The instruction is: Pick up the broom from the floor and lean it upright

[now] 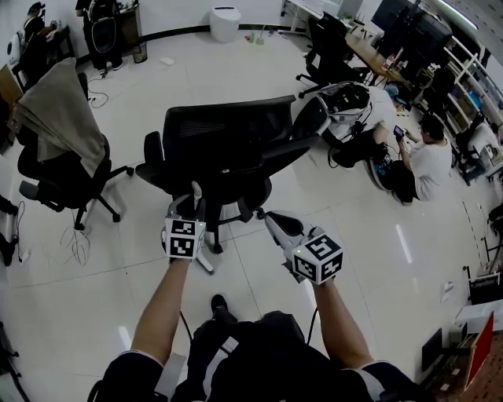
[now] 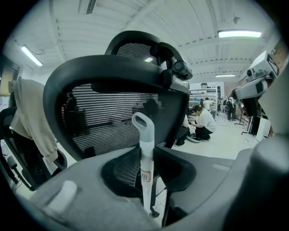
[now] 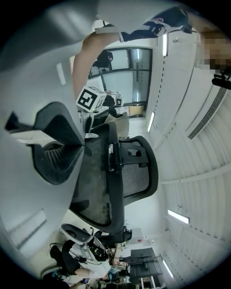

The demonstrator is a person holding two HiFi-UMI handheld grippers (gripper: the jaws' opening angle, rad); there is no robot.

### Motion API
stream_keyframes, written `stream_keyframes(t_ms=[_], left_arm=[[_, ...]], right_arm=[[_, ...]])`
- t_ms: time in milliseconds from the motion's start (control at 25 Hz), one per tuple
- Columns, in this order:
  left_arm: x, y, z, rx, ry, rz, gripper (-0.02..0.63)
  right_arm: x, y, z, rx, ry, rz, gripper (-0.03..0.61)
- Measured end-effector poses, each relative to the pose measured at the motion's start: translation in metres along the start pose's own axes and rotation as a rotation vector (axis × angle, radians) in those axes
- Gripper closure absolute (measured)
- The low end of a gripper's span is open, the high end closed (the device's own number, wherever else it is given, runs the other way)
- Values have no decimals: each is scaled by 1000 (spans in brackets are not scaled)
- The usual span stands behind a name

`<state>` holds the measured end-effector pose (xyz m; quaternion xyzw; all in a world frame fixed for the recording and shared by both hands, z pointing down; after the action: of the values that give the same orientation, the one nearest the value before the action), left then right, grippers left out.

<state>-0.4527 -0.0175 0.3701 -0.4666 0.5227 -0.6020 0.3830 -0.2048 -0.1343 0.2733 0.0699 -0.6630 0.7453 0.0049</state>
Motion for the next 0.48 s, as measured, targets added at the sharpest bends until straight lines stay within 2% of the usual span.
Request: stream_keyframes(t_ms=[200, 480], left_arm=[[28, 0, -5, 4, 11, -1, 517], [61, 0, 2, 11, 76, -26, 514]], right_arm=[[6, -3, 7, 8, -25, -20, 572], [7, 5, 41, 1, 15, 0, 572]])
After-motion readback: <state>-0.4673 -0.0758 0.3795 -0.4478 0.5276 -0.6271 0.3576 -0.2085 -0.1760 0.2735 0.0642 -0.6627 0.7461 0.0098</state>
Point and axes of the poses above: the fingertips, and each gripper's own axes: x forward along the fingers, z to its right, y out of its top, the point moved 9 cm from there along -x, backward along the fingers, and after that the axes turned 15 degrees about z, right-handed, at the moved point
